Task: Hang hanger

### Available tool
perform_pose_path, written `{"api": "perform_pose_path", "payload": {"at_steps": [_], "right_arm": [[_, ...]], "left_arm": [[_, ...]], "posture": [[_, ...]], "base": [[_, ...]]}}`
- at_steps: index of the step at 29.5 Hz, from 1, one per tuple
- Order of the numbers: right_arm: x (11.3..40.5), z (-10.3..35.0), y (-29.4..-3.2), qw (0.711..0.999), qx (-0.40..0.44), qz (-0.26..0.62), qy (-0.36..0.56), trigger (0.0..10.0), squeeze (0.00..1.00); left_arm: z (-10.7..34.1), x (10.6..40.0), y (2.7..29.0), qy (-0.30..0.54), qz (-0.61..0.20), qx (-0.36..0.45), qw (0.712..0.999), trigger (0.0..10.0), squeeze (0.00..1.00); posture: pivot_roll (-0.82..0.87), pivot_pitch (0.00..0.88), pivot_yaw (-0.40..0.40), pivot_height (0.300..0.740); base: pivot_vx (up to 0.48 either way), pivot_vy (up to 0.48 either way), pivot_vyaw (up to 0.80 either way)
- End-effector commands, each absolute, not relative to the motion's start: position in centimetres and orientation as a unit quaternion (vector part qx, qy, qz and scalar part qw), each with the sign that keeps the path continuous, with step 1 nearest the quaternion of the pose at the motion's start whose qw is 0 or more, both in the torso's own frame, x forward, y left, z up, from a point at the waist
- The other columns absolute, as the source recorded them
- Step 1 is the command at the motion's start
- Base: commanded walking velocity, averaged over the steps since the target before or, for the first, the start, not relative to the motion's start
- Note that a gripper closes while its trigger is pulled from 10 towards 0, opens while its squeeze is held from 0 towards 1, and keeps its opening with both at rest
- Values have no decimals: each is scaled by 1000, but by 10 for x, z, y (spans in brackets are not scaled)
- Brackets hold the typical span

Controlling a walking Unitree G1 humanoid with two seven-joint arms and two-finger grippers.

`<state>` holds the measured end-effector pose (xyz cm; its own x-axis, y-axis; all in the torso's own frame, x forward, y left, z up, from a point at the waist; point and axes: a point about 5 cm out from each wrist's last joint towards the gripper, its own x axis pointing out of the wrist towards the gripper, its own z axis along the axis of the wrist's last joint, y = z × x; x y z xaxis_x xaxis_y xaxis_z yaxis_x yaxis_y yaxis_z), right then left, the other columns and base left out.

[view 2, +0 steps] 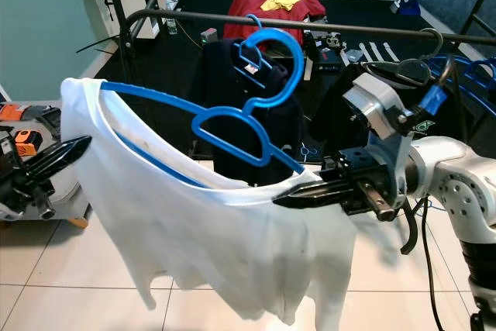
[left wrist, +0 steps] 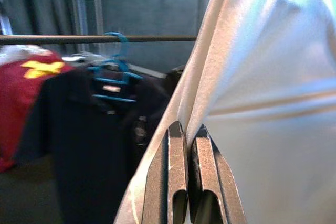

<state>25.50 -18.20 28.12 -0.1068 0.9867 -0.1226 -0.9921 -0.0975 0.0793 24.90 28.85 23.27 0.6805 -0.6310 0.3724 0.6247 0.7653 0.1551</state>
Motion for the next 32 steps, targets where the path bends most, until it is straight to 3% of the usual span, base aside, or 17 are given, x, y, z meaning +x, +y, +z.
{"api": "perform_pose_path", "payload": {"at_steps": [1, 6, 9, 18, 22, 32], "right_arm": [[256, 280, -182, 672, -27, 737, 65, 10000, 0], [257, 273, -181, 680, -41, 727, 82, 10000, 0], [256, 253, -181, 693, -74, 705, 128, 10000, 0], [250, 239, -180, 686, -92, 703, 163, 10000, 0], [248, 246, -179, 684, -94, 710, 138, 10000, 0], [253, 262, -180, 707, -87, 697, 83, 10000, 0]], "left_arm": [[239, 248, 298, -209, -318, 28, 924, 0, 0], [243, 254, 305, -221, -276, 33, 935, 0, 0], [255, 259, 318, -257, -203, 28, 945, 0, 0], [261, 265, 330, -281, -127, 11, 951, 0, 0], [252, 271, 336, -258, -76, 8, 963, 0, 0], [210, 278, 325, -177, -60, -16, 982, 0, 0]], "posture": [[-138, 104, -4, 740], [-136, 103, -5, 740], [-138, 106, -4, 740], [-141, 105, -3, 740], [-141, 105, -2, 740], [-143, 103, 13, 740]], "base": [[0, 0, 0], [0, 0, 0], [0, 0, 0], [0, 0, 0], [0, 0, 0], [0, 0, 0]]}}
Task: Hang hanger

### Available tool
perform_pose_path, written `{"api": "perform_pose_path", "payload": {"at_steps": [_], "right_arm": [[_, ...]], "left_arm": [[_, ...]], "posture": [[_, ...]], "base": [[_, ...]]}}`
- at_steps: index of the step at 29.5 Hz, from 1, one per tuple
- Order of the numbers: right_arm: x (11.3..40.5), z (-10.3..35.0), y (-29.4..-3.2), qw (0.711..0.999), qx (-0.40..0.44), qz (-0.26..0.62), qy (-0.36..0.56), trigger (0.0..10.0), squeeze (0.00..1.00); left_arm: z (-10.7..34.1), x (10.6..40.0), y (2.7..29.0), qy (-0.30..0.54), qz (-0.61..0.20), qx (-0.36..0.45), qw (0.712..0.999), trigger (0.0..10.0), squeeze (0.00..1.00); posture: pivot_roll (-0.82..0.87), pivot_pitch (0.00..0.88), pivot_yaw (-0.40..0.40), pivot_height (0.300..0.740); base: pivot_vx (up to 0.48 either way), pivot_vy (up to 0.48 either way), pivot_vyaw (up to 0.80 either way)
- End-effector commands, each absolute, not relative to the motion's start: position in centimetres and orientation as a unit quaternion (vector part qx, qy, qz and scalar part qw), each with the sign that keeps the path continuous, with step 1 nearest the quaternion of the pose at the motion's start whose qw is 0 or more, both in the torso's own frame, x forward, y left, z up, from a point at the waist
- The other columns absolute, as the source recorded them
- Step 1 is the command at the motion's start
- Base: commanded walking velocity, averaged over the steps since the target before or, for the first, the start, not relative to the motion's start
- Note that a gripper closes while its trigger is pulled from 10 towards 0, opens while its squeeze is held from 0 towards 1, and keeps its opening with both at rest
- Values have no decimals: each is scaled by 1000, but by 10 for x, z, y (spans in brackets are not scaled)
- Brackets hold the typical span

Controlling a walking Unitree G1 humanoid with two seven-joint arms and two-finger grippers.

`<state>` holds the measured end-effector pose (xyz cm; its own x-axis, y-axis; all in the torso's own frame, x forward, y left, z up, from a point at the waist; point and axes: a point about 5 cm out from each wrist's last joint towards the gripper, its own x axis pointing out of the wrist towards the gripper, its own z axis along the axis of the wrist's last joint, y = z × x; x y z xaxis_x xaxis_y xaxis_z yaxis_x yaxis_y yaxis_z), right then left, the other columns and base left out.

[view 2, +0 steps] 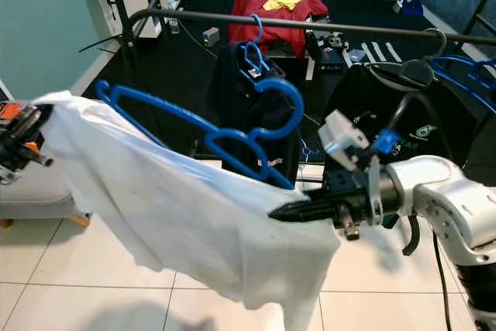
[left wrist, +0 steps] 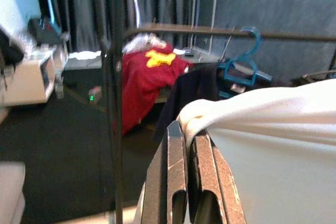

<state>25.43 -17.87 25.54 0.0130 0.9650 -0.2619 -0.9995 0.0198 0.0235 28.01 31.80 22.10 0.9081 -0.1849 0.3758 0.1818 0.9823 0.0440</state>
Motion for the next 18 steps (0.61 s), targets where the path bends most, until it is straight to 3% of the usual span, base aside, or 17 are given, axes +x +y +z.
{"api": "perform_pose_path", "payload": {"at_steps": [1, 5, 6, 7, 8, 9, 10, 12, 13, 14, 15, 18], "right_arm": [[253, 263, -180, 709, -88, 695, 80, 10000, 0], [257, 263, -179, 718, -91, 686, 74, 10000, 0], [260, 261, -177, 726, -94, 677, 76, 10000, 0], [262, 256, -176, 731, -99, 670, 84, 10000, 0], [263, 243, -174, 733, -115, 661, 112, 10000, 0], [263, 243, -174, 733, -115, 661, 112, 10000, 0], [261, 217, -173, 725, -153, 648, 173, 10000, 0], [260, 205, -175, 721, -174, 639, 205, 10000, 0], [260, 197, -177, 718, -191, 630, 226, 10000, 0], [260, 197, -177, 718, -191, 630, 226, 10000, 0], [265, 193, -180, 726, -207, 611, 237, 10000, 0], [268, 193, -182, 734, -214, 598, 240, 10000, 0]], "left_arm": [[207, 278, 323, -174, -62, -21, 983, 0, 0], [202, 277, 312, -170, -97, -36, 980, 0, 0], [196, 274, 297, -165, -149, -48, 974, 0, 0], [192, 270, 282, -160, -199, -55, 965, 1569, 0], [189, 262, 260, -154, -265, -40, 951, 9608, 0], [189, 262, 260, -154, -265, -40, 951, 9608, 0], [186, 251, 234, -141, -332, -11, 932, 10000, 0], [184, 244, 224, -129, -364, -4, 922, 10000, 8], [183, 239, 217, -117, -388, 2, 914, 10000, 122], [183, 239, 217, -117, -388, 2, 914, 10000, 122], [179, 232, 210, -92, -424, 2, 901, 10000, 1000], [177, 226, 206, -75, -446, -1, 892, 10000, 1000]], "posture": [[-143, 103, 13, 740], [-143, 107, 13, 740], [-143, 105, 14, 740], [-141, 103, 11, 740], [-132, 99, -5, 740], [-132, 99, -5, 740], [-125, 100, -7, 740], [-122, 100, -10, 740], [-122, 102, -10, 740], [-122, 102, -10, 740], [-121, 101, -11, 740], [-121, 101, -11, 740]], "base": [[0, 0, 0], [0, 0, 0], [0, 0, 0], [0, 0, 0], [0, 0, 0], [0, 0, 0], [0, 0, 0], [0, 0, 0], [0, 0, 0], [0, 0, 0], [0, 0, 0], [0, 0, 0]]}}
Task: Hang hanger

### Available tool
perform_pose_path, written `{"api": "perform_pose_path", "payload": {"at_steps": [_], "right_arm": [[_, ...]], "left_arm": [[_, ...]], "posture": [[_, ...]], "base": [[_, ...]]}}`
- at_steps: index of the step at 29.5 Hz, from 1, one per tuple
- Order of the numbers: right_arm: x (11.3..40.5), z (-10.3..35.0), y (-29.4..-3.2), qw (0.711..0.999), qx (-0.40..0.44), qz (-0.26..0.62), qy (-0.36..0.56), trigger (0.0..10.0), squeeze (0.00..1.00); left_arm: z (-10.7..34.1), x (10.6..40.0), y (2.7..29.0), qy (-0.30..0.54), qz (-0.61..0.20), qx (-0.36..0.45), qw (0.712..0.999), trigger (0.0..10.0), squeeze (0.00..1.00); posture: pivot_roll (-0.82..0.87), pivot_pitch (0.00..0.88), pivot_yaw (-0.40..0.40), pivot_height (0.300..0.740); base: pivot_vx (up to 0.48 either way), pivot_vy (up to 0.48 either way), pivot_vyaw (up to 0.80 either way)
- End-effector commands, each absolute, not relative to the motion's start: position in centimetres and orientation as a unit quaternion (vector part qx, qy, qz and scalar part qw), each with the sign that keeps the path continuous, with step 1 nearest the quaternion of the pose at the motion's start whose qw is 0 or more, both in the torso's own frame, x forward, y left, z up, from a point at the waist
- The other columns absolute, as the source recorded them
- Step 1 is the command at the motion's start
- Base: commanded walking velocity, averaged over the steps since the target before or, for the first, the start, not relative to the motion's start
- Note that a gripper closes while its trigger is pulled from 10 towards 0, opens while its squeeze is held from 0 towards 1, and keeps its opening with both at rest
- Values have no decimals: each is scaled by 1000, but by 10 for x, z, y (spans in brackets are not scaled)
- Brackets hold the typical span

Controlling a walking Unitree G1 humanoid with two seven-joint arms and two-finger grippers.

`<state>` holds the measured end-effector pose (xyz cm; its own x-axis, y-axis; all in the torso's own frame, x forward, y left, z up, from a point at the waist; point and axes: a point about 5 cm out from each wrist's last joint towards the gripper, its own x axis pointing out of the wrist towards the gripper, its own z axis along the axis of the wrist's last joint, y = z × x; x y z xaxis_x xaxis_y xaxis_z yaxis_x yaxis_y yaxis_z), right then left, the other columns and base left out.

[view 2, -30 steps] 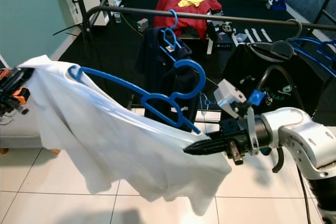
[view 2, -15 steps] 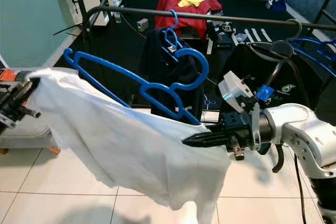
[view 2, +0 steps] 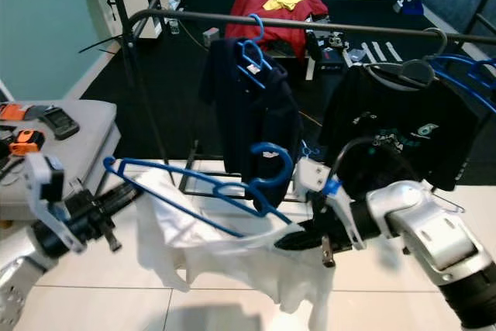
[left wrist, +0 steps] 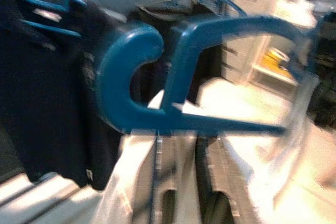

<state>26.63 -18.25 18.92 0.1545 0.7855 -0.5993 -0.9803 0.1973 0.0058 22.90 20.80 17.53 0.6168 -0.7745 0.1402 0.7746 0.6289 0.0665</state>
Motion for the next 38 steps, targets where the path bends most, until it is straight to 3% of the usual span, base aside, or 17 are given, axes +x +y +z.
{"api": "perform_pose_path", "payload": {"at_steps": [1, 6, 9, 11, 16, 19, 20, 21, 28, 32, 38], "right_arm": [[273, 194, -184, 744, -223, 582, 241, 10000, 0], [278, 195, -184, 749, -239, 568, 244, 10000, 0], [281, 198, -187, 751, -252, 561, 240, 10000, 0], [282, 198, -187, 751, -255, 560, 239, 10000, 0], [281, 198, -187, 738, -260, 573, 244, 10000, 0], [277, 194, -186, 705, -292, 593, 256, 10000, 0], [278, 194, -185, 703, -299, 593, 255, 10000, 0], [279, 194, -184, 703, -303, 592, 253, 10000, 0], [284, 192, -176, 688, -332, 597, 244, 10000, 0], [286, 193, -165, 686, -335, 605, 227, 10000, 0], [279, 201, -141, 649, -340, 654, 188, 10000, 0]], "left_arm": [[173, 221, 202, -53, -465, 12, 884, 10000, 1000], [174, 210, 200, -17, -498, 46, 866, 10000, 1000], [166, 210, 221, 53, -478, 165, 861, 10000, 1000], [166, 210, 226, 67, -469, 193, 859, 10000, 1000], [191, 223, 222, -11, -437, 187, 880, 10000, 1000], [229, 229, 190, -137, -448, 128, 874, 10000, 1000], [234, 227, 182, -153, -465, 111, 865, 10000, 243], [235, 225, 178, -157, -477, 106, 858, 10000, 0], [246, 218, 173, -179, -515, 73, 835, 10000, 0], [233, 216, 165, -134, -547, 110, 819, 10000, 0], [215, 226, 149, -98, -541, 147, 822, 10000, 0]], "posture": [[-118, 96, -14, 740], [-119, 98, -16, 740], [-121, 95, -16, 740], [-121, 95, -16, 740], [-121, 98, -20, 740], [-126, 95, -20, 740], [-131, 91, -14, 740], [-132, 90, -12, 740], [-127, 81, -4, 740], [-126, 80, 1, 740], [-133, 71, 7, 740]], "base": [[0, 0, 0], [0, 0, 0], [0, 0, 0], [0, 0, 0], [0, 0, 0], [0, 0, 0], [0, 0, 0], [0, 0, 0], [0, 0, 0], [0, 0, 0], [0, 0, 0]]}}
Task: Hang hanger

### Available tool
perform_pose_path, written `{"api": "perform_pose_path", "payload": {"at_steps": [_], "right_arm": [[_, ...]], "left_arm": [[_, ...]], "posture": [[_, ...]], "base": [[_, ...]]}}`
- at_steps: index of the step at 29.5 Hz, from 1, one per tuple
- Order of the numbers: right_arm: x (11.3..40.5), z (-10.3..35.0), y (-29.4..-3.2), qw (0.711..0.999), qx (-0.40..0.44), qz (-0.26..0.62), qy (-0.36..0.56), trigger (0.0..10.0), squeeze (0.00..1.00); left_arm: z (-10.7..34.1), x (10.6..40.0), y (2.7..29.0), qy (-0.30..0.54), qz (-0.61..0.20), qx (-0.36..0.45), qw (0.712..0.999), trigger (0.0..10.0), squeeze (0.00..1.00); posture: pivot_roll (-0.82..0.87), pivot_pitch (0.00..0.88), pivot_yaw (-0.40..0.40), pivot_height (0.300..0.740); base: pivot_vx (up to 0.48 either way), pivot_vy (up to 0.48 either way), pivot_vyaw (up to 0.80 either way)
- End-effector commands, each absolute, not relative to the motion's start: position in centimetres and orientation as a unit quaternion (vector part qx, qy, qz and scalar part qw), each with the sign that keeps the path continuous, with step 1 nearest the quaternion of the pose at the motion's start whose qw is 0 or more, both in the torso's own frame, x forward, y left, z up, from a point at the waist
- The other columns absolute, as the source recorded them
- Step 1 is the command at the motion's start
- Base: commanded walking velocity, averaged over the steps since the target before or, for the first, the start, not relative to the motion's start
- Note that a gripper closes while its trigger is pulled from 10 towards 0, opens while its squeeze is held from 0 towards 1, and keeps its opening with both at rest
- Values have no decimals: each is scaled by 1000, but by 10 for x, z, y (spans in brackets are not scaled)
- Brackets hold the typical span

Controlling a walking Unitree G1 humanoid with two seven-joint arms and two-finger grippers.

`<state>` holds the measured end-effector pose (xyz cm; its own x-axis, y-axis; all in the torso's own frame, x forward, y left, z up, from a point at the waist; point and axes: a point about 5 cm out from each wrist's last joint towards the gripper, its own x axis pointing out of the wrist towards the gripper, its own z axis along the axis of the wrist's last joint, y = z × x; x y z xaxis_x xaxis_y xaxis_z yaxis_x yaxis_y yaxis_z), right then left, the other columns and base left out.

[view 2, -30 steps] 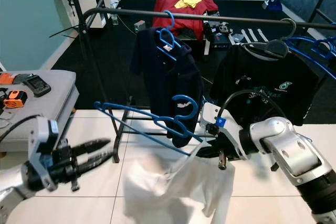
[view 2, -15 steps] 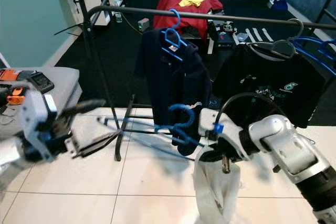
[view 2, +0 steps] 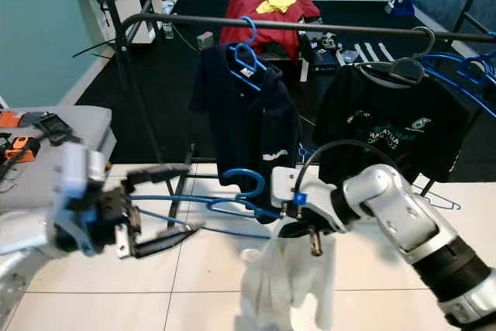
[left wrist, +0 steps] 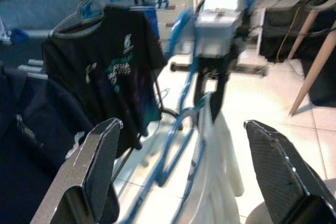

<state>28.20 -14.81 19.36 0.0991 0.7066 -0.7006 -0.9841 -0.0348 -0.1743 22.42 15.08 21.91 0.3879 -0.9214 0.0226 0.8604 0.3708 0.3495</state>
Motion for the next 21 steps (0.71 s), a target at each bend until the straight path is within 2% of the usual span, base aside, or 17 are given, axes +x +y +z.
{"api": "perform_pose_path", "payload": {"at_steps": [1, 15, 16, 21], "right_arm": [[278, 202, -137, 643, -341, 661, 182, 10000, 0], [280, 203, -119, 633, -350, 672, 159, 10000, 0], [281, 203, -120, 634, -353, 669, 159, 10000, 0], [282, 202, -121, 636, -358, 665, 162, 10000, 0]], "left_arm": [[212, 227, 147, -94, -539, 153, 823, 10000, 0], [200, 231, 145, -71, -533, 187, 823, 10000, 0], [200, 230, 146, -65, -534, 194, 820, 0, 0], [196, 229, 149, -47, -539, 217, 813, 0, 0]], "posture": [[-133, 71, 6, 740], [-126, 67, 15, 740], [-127, 67, 14, 740], [-126, 67, 14, 740]], "base": [[0, 0, 0], [0, 0, 0], [0, 0, 0], [0, 0, 0]]}}
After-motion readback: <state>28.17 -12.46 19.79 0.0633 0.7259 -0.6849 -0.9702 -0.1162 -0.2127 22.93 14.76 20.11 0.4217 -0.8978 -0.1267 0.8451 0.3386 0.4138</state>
